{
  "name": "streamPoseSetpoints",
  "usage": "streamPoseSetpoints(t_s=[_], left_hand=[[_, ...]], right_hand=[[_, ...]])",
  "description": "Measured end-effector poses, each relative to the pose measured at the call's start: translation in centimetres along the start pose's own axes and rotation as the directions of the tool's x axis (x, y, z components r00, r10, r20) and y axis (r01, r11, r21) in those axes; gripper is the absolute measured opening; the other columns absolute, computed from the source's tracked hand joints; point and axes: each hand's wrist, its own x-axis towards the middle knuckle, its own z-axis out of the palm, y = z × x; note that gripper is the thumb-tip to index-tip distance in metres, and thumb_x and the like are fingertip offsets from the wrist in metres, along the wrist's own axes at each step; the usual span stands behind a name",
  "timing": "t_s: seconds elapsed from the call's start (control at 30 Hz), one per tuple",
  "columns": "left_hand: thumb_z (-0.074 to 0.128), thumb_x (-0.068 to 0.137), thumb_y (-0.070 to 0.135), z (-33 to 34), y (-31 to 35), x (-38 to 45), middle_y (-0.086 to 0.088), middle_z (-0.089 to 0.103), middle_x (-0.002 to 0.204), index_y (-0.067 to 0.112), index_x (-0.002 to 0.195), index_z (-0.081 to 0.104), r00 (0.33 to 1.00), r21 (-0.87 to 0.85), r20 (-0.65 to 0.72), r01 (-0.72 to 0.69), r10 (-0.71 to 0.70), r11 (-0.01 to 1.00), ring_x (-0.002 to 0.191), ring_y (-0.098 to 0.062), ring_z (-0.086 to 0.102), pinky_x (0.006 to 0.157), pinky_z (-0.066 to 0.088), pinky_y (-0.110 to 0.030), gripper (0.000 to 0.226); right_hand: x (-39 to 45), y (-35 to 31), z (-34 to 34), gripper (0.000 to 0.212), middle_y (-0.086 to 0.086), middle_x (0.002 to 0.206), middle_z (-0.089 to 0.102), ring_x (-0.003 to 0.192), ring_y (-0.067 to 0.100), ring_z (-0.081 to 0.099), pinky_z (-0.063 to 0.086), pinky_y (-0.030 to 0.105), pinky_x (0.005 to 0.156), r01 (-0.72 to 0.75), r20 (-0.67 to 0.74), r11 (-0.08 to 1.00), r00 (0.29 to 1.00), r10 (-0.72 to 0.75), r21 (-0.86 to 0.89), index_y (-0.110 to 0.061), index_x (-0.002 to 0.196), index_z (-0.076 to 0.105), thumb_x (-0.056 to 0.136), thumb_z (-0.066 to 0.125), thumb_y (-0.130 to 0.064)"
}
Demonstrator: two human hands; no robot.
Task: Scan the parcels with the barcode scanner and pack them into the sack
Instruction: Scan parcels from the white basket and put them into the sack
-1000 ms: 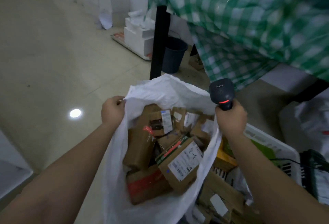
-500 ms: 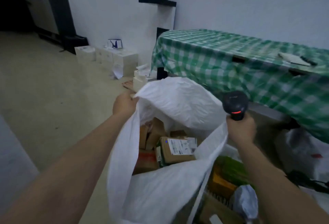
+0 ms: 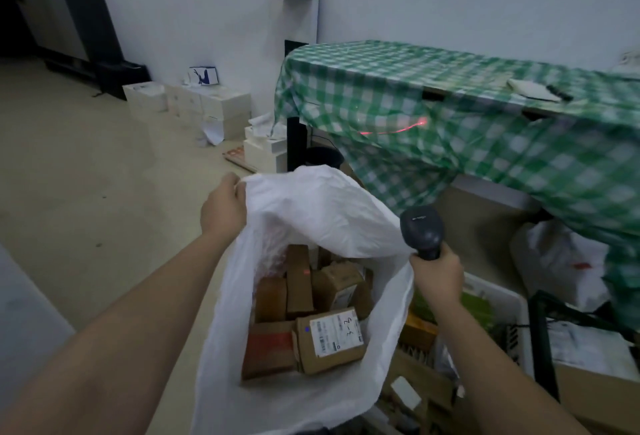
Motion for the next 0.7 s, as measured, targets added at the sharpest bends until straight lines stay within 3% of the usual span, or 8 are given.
streamPoseSetpoints(t_s=[0.1, 0.17, 0.23, 0.3, 0.4, 0.53, 0.6, 0.7], left_hand=[[0.028, 0.104, 0.028, -0.7, 0.3, -0.5, -0.012, 0.053, 0.080, 0.011, 0.098, 0.038, 0.994, -0.027, -0.093, 0.046, -0.049, 0.999, 0.071, -0.031, 0.049, 0.060, 0.032, -0.036, 0.021], [0.029, 0.104, 0.024, 0.1, -1.5, -1.2, -0.017, 0.058, 0.095, 0.009, 0.107, 0.039, 0.980, 0.173, 0.101, 0.152, -0.171, 0.973, 0.080, -0.035, 0.056, 0.064, 0.039, -0.039, 0.019], [0.036, 0.101, 0.021, 1.3, -3.4, -2.4, -0.019, 0.055, 0.125, 0.006, 0.130, 0.039, 0.857, 0.397, 0.390, 0.174, -0.337, 0.901, 0.106, -0.037, 0.058, 0.084, 0.049, -0.043, 0.033], [0.042, 0.099, 0.024, 2.3, -4.4, -3.7, -0.016, 0.043, 0.143, 0.006, 0.144, 0.031, 0.754, 0.498, 0.541, 0.071, -0.374, 0.864, 0.126, -0.032, 0.048, 0.101, 0.044, -0.039, 0.050], [0.048, 0.097, 0.031, 4.0, -4.4, -5.0, -0.014, 0.047, 0.136, 0.007, 0.141, 0.035, 0.776, 0.441, 0.576, -0.028, -0.259, 0.897, 0.120, -0.031, 0.050, 0.092, 0.043, -0.035, 0.053], [0.056, 0.079, 0.057, 6.7, -3.1, -5.7, -0.015, 0.049, 0.137, 0.006, 0.140, 0.039, 0.730, 0.104, 0.668, 0.097, -0.142, 0.990, 0.122, -0.033, 0.049, 0.099, 0.040, -0.038, 0.081], [0.059, 0.083, 0.049, 8.3, -2.5, -6.1, -0.009, 0.050, 0.137, 0.012, 0.141, 0.039, 0.747, 0.101, 0.659, 0.029, -0.088, 0.994, 0.123, -0.030, 0.049, 0.100, 0.039, -0.038, 0.071], [0.056, 0.091, 0.017, 10.6, -1.7, -6.0, -0.014, 0.058, 0.123, 0.009, 0.130, 0.046, 0.832, 0.223, 0.553, -0.104, -0.037, 0.969, 0.109, -0.033, 0.056, 0.086, 0.044, -0.039, 0.040]], right_hand=[[-0.8, 1.2, -1.0, 0.014, 0.013, 0.067, 0.056, 0.067, 0.032, 0.052, 0.036, 0.034, 0.062, -0.034, -0.103, 0.996, 0.994, 0.042, 0.080, -0.011, 0.074, 0.054, 0.079, 0.065, -0.004], [-1.5, 3.4, -1.5, 0.018, 0.010, 0.064, 0.053, 0.066, 0.029, 0.051, 0.037, 0.032, 0.063, -0.122, -0.088, 0.992, 0.988, 0.125, 0.041, -0.013, 0.071, 0.052, 0.080, 0.066, -0.005], [-2.2, 5.4, -1.9, 0.019, 0.006, 0.063, 0.052, 0.064, 0.027, 0.050, 0.037, 0.030, 0.063, -0.182, -0.059, 0.983, 0.982, 0.182, -0.002, -0.014, 0.070, 0.052, 0.080, 0.066, -0.006], [-2.7, 6.5, -2.0, 0.014, 0.007, 0.064, 0.054, 0.063, 0.026, 0.051, 0.038, 0.030, 0.061, -0.205, -0.040, 0.979, 0.978, 0.204, -0.022, -0.011, 0.072, 0.055, 0.079, 0.066, -0.005], [-3.2, 7.7, -1.9, 0.011, 0.011, 0.064, 0.055, 0.062, 0.027, 0.051, 0.037, 0.032, 0.061, -0.209, -0.021, 0.977, 0.978, 0.209, -0.043, -0.005, 0.074, 0.056, 0.079, 0.065, -0.002], [-2.9, 8.4, -1.4, 0.009, 0.016, 0.071, 0.060, 0.069, 0.031, 0.055, 0.040, 0.034, 0.066, -0.198, -0.020, 0.980, 0.980, 0.198, -0.029, -0.002, 0.080, 0.058, 0.078, 0.067, -0.001], [-2.3, 8.4, -0.9, 0.010, 0.019, 0.075, 0.063, 0.073, 0.033, 0.058, 0.041, 0.033, 0.066, -0.209, -0.022, 0.978, 0.978, 0.208, -0.024, -0.001, 0.081, 0.060, 0.077, 0.069, -0.004], [-1.1, 7.6, -0.2, 0.017, 0.013, 0.077, 0.064, 0.077, 0.032, 0.061, 0.042, 0.032, 0.066, -0.181, -0.018, 0.983, 0.983, 0.181, -0.035, -0.005, 0.081, 0.060, 0.077, 0.074, -0.014]])
